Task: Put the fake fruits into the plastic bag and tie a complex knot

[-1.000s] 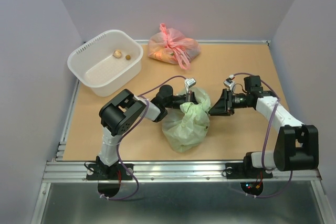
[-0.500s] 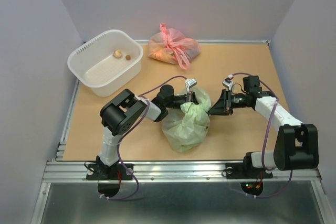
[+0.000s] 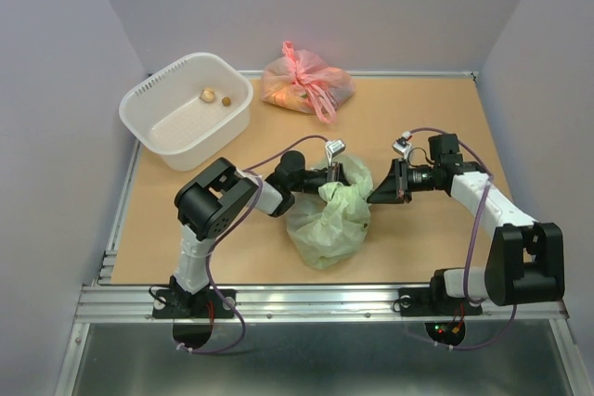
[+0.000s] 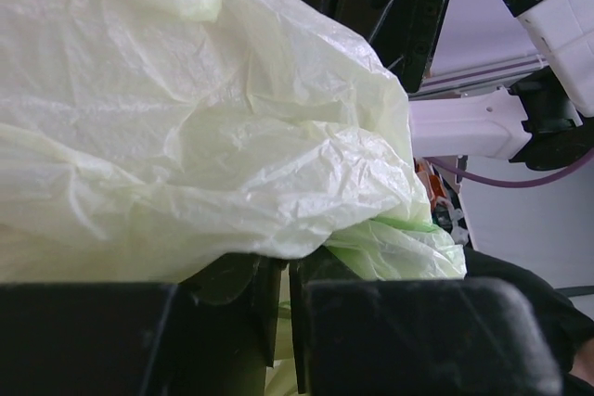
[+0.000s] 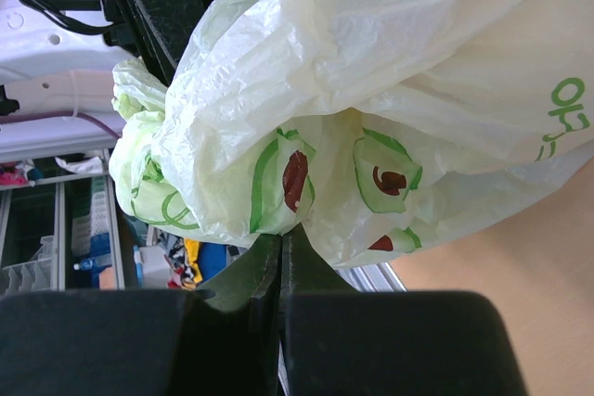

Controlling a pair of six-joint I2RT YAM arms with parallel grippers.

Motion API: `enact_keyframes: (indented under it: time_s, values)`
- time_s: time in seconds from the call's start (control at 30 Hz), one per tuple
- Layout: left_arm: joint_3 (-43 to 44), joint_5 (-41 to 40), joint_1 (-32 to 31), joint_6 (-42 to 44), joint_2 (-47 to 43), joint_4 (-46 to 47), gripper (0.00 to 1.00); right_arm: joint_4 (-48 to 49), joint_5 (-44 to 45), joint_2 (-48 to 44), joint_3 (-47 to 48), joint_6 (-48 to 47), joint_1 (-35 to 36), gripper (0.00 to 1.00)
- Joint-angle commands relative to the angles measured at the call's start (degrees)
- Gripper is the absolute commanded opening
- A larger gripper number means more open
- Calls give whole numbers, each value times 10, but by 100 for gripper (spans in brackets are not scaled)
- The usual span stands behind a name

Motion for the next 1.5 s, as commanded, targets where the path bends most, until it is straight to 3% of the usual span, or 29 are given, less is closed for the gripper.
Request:
enact_keyframes:
  time_s: [0.0, 0.1, 0.27, 0.3, 0.37, 0.4, 0.43, 0.53, 0.6, 0.77, 0.87, 0.9, 0.97, 1.1, 1.13, 1.27, 1.33, 1.47]
  values:
    - [-19, 9, 10, 25, -45, 150, 20, 13, 0, -26, -9, -3, 4, 0]
    - [-16, 6, 10, 25, -45, 146, 19, 13, -3, -26, -9, -4, 5, 0]
    - [8, 4, 6, 13, -31, 169, 0, 14, -9, -23, -6, -3, 5, 1]
    - [12, 5, 4, 12, -29, 174, 0, 14, -7, -22, -5, -2, 4, 9]
    - [20, 4, 0, 5, -25, 182, 0, 14, -9, -18, -2, -1, 4, 13]
    - [22, 4, -1, 4, -23, 185, 0, 14, -6, -14, 0, -1, 5, 26]
    - [22, 4, -1, 3, -24, 185, 0, 14, -5, -12, 1, -1, 6, 30]
    - [19, 2, -3, 4, -27, 186, 0, 15, -5, -6, 5, -2, 5, 39]
    - [18, 2, -4, 3, -27, 186, 0, 15, -5, -4, 6, -4, 6, 39]
    - [25, 7, -8, -2, -22, 197, 0, 16, -6, -1, 6, -8, 7, 29]
    - [28, 5, -8, -3, -20, 197, 0, 17, -13, 3, 10, -11, 10, 14]
    - [29, 8, -8, -2, -21, 194, 0, 17, -18, 3, 11, -15, 11, 1]
    - [26, 9, -6, 13, -30, 173, 10, 15, -18, 0, 11, -20, 10, 0]
    - [8, 2, 16, 94, -71, 64, 25, 15, -24, -7, 16, -37, 10, 1]
    - [4, 1, 24, 123, -83, -4, 29, 15, -24, -7, 19, -41, 9, 1]
    - [7, -12, 85, 305, -167, -200, 45, 17, -21, 7, 38, -73, 11, 1]
    - [20, -15, 109, 356, -199, -326, 46, 16, -23, 21, 48, -88, 10, 0]
    - [28, 7, 187, 468, -253, -483, 50, 16, -27, 41, 76, -114, 10, 1]
